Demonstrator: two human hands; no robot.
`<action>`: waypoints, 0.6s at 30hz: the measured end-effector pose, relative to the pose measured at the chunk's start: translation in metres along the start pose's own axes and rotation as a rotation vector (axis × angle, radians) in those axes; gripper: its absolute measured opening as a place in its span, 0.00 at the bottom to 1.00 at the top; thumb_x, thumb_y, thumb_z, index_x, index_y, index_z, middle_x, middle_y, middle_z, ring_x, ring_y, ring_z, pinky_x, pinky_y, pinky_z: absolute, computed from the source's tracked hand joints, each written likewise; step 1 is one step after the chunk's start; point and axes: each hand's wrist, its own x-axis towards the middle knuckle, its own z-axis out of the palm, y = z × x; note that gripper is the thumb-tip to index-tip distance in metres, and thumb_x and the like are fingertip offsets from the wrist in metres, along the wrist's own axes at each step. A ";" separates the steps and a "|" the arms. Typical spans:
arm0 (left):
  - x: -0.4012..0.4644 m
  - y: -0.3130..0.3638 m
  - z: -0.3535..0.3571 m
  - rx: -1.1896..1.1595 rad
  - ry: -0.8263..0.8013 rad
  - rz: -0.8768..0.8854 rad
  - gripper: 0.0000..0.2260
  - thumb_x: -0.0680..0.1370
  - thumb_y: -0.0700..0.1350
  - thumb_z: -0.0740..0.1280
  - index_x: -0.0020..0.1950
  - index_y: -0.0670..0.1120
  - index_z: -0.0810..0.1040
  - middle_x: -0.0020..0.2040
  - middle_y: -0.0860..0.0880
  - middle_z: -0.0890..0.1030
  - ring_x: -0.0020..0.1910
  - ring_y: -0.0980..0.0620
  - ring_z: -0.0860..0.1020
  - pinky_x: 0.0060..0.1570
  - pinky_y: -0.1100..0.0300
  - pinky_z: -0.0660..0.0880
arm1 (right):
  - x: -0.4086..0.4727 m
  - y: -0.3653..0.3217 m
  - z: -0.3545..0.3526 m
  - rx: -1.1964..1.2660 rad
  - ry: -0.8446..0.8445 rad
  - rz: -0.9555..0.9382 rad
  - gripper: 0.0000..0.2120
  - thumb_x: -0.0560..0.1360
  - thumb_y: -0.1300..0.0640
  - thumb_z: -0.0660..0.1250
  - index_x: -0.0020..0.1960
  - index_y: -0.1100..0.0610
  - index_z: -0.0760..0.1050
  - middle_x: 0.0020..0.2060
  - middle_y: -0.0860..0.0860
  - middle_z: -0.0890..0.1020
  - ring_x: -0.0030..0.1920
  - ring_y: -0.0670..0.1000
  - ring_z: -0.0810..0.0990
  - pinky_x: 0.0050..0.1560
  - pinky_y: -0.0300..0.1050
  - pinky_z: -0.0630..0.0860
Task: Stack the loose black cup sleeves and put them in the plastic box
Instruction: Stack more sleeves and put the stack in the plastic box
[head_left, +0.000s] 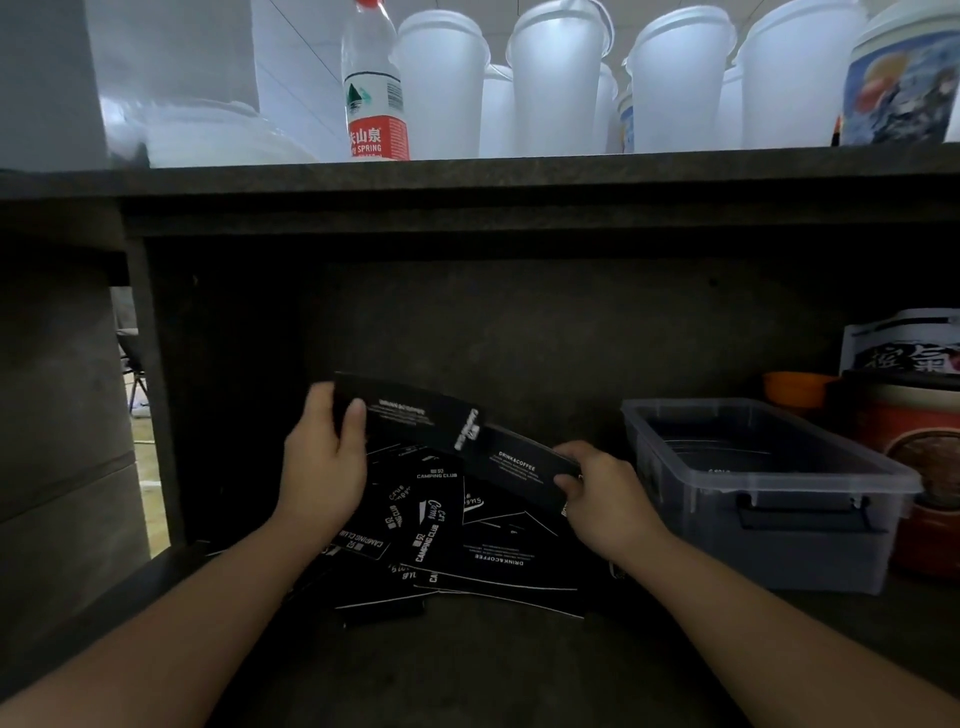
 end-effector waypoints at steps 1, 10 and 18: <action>0.001 -0.008 0.003 -0.057 -0.072 -0.059 0.03 0.82 0.44 0.60 0.53 0.47 0.73 0.45 0.52 0.80 0.42 0.57 0.80 0.44 0.59 0.78 | 0.000 -0.001 0.001 0.009 -0.016 -0.012 0.11 0.80 0.61 0.62 0.60 0.51 0.75 0.46 0.47 0.80 0.45 0.44 0.76 0.36 0.27 0.67; -0.021 -0.008 0.028 0.433 -0.355 0.083 0.13 0.77 0.56 0.66 0.59 0.53 0.79 0.51 0.54 0.84 0.52 0.57 0.81 0.50 0.61 0.77 | -0.006 -0.011 0.008 0.018 -0.139 -0.125 0.09 0.81 0.53 0.62 0.60 0.50 0.74 0.51 0.46 0.81 0.49 0.42 0.79 0.51 0.38 0.75; -0.012 -0.006 0.019 0.216 -0.494 0.186 0.18 0.74 0.56 0.68 0.62 0.60 0.68 0.57 0.60 0.72 0.51 0.61 0.75 0.52 0.62 0.75 | -0.005 -0.007 0.011 -0.040 -0.026 -0.124 0.08 0.80 0.59 0.63 0.57 0.50 0.76 0.47 0.47 0.81 0.47 0.44 0.79 0.46 0.36 0.73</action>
